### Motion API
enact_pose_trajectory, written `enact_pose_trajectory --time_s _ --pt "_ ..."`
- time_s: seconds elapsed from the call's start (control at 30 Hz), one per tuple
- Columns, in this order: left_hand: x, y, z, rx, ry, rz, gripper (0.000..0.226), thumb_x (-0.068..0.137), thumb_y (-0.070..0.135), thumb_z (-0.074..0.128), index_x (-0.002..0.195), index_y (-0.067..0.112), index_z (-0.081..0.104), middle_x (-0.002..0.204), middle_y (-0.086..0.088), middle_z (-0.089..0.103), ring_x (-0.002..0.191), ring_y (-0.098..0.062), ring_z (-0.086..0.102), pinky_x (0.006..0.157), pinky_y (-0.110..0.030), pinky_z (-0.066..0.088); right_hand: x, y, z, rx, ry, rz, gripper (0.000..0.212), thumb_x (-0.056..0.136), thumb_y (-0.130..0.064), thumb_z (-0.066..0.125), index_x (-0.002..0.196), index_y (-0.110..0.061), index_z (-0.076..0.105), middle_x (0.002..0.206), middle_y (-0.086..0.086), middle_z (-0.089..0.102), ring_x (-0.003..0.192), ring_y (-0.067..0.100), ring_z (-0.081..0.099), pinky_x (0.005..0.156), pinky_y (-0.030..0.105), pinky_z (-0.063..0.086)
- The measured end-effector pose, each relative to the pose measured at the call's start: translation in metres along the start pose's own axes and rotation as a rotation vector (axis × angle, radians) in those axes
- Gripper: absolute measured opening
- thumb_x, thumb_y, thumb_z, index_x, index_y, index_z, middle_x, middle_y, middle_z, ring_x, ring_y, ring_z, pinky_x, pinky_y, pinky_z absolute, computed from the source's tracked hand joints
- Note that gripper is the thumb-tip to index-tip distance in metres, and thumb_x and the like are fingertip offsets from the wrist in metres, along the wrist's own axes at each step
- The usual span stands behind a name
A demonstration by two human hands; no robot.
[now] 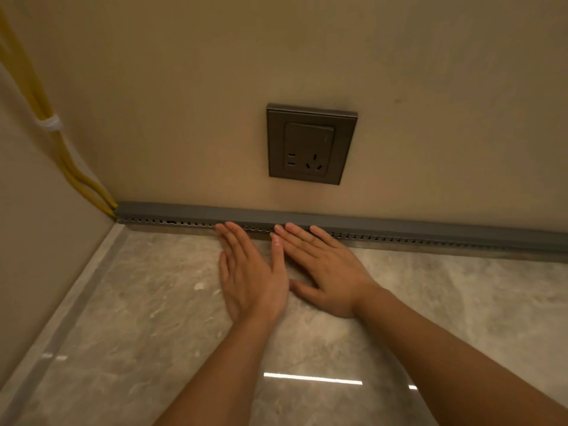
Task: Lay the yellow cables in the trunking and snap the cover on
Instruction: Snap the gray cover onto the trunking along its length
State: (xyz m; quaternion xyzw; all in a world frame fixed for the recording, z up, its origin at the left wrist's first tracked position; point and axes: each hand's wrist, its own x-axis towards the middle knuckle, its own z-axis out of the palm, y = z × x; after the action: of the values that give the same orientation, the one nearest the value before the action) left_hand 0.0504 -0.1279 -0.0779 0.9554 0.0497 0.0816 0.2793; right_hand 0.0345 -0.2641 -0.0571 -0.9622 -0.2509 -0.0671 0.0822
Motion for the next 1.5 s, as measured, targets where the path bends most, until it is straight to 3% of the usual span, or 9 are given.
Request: enact_pose_trajectory --time_s 0.23,0.33,0.47,0.63,0.73,0.87,1.17,1.4,1.5 --pt "0.000 0.004 -0.002 0.026 -0.002 0.012 0.085 0.088 0.059 0.020 0.145 0.005 -0.013 0.156 -0.014 -0.011 0.145 -0.019 0.004 0.118 -0.032 0.009 -0.007 -0.005 -0.003 0.051 0.117 0.026 0.054 0.091 -0.023 0.051 0.141 -0.014 0.035 0.148 0.000 0.036 0.141 0.009 0.017 0.117 0.027 0.008" --pt "-0.001 0.003 -0.003 0.028 0.007 0.026 0.086 0.089 0.056 0.028 0.145 0.001 -0.009 0.156 -0.018 -0.007 0.145 -0.023 0.008 0.117 -0.034 0.012 -0.021 -0.008 -0.003 0.052 0.322 0.088 0.034 0.081 -0.007 0.063 0.115 -0.006 0.064 0.118 0.010 0.065 0.117 0.022 0.056 0.103 0.037 0.041" --pt "0.000 0.003 -0.002 0.001 0.003 0.037 0.086 0.090 0.054 0.031 0.145 0.000 -0.009 0.155 -0.019 -0.007 0.145 -0.023 0.006 0.117 -0.033 0.010 -0.046 -0.011 -0.010 0.065 0.796 0.413 0.017 0.079 -0.004 0.058 0.087 -0.003 0.073 0.083 0.008 0.072 0.077 0.024 0.066 0.076 0.030 0.051" --pt "-0.001 0.004 -0.002 -0.009 0.027 0.041 0.088 0.090 0.052 0.036 0.145 -0.002 -0.006 0.155 -0.021 -0.004 0.144 -0.026 0.008 0.116 -0.035 0.013 -0.061 -0.016 -0.011 0.515 1.171 1.041 0.034 0.084 -0.002 0.054 0.112 -0.021 0.056 0.112 -0.014 0.054 0.109 0.015 0.048 0.094 0.020 0.036" --pt "-0.001 0.004 -0.003 -0.007 0.029 0.042 0.090 0.089 0.053 0.038 0.144 -0.003 -0.005 0.155 -0.023 -0.004 0.144 -0.026 0.009 0.116 -0.035 0.014 -0.062 -0.014 -0.006 0.530 1.043 1.154 0.052 0.091 -0.012 0.053 0.137 -0.006 0.031 0.149 0.009 0.027 0.138 0.019 0.021 0.114 0.030 0.016" --pt "-0.001 0.004 -0.003 -0.008 0.036 0.044 0.092 0.087 0.055 0.039 0.144 -0.002 -0.006 0.155 -0.022 -0.004 0.144 -0.025 0.008 0.115 -0.034 0.012 -0.055 -0.009 -0.001 0.415 0.720 1.156 0.080 0.093 -0.042 0.044 0.146 -0.008 -0.003 0.157 0.008 -0.004 0.143 0.017 0.001 0.116 0.029 0.003" --pt "-0.002 0.003 -0.003 -0.022 0.035 0.064 0.097 0.085 0.056 0.045 0.145 -0.001 -0.007 0.155 -0.020 -0.005 0.145 -0.024 0.004 0.115 -0.035 0.012 -0.056 -0.003 -0.004 0.320 0.481 1.167 0.099 0.084 -0.060 0.046 0.144 -0.007 -0.013 0.155 0.008 -0.016 0.142 0.013 -0.011 0.116 0.031 -0.001" --pt "-0.007 0.013 -0.009 0.090 -0.090 0.001 0.096 0.088 0.059 0.036 0.144 -0.003 -0.012 0.154 -0.020 -0.015 0.145 -0.025 -0.005 0.117 -0.042 -0.002 -0.071 0.007 -0.015 0.529 0.333 1.008 0.095 0.090 -0.048 0.046 0.141 -0.007 -0.023 0.150 0.010 -0.030 0.140 0.018 -0.020 0.114 0.032 -0.010" --pt "-0.025 0.048 0.000 -0.092 -0.156 -0.075 0.086 0.093 0.051 0.036 0.145 -0.001 -0.009 0.155 -0.017 -0.012 0.144 -0.025 -0.007 0.118 -0.038 -0.002 -0.086 0.013 -0.026 0.698 0.301 0.900 0.089 0.093 -0.037 0.047 0.142 -0.007 -0.021 0.149 0.010 -0.031 0.139 0.018 -0.023 0.115 0.033 -0.011"
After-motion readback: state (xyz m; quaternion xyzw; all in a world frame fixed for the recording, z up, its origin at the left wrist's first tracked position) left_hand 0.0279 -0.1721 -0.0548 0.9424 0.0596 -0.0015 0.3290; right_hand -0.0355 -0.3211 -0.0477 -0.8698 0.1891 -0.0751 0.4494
